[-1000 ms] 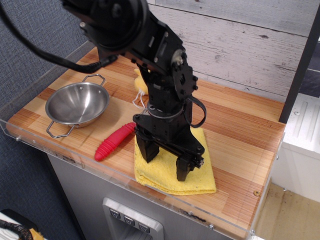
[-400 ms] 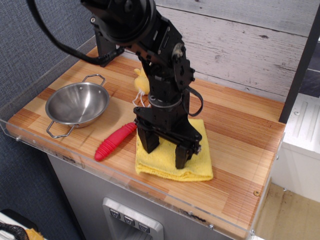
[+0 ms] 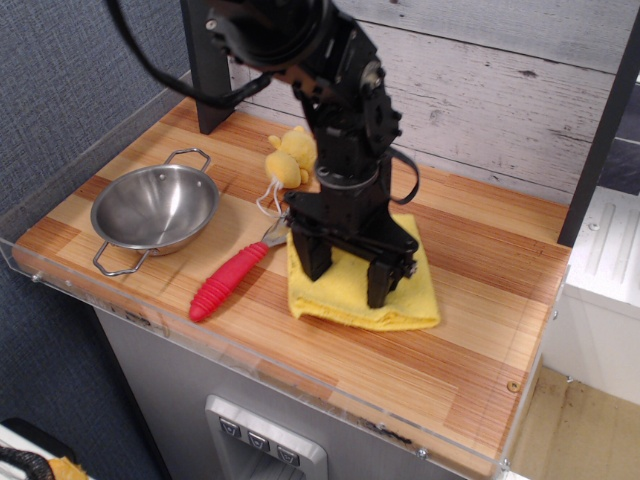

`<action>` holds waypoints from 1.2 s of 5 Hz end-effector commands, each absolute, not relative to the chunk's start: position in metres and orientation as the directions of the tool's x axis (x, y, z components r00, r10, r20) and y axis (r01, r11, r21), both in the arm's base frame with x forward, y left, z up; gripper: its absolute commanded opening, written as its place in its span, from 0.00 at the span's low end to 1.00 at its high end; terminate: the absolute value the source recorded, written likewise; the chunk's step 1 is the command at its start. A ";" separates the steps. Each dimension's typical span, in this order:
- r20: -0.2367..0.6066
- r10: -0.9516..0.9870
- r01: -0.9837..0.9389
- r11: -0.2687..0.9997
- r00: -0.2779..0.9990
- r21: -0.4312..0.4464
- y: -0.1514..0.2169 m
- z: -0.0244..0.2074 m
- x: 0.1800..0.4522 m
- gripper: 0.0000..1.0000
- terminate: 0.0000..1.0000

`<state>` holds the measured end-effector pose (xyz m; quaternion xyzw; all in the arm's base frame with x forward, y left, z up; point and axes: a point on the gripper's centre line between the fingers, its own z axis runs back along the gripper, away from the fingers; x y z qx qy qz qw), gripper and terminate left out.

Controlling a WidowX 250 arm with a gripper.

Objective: Move the towel straight back to the edge

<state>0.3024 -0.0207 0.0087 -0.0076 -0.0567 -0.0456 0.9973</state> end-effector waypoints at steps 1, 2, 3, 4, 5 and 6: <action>0.137 -0.127 0.132 0.991 0.982 -0.021 -0.042 0.005 0.341 1.00 0.00; 0.141 -0.134 0.140 0.990 0.981 -0.027 -0.050 0.002 0.358 1.00 0.00; 0.147 -0.145 0.150 0.988 0.978 -0.024 -0.056 0.003 0.368 1.00 0.00; 0.149 -0.146 0.151 0.988 0.978 -0.020 -0.056 0.006 0.369 1.00 0.00; 0.144 -0.147 0.153 0.988 0.979 -0.030 -0.053 0.007 0.364 1.00 0.00; 0.158 -0.143 0.151 0.988 0.977 -0.036 -0.050 0.014 0.362 1.00 0.00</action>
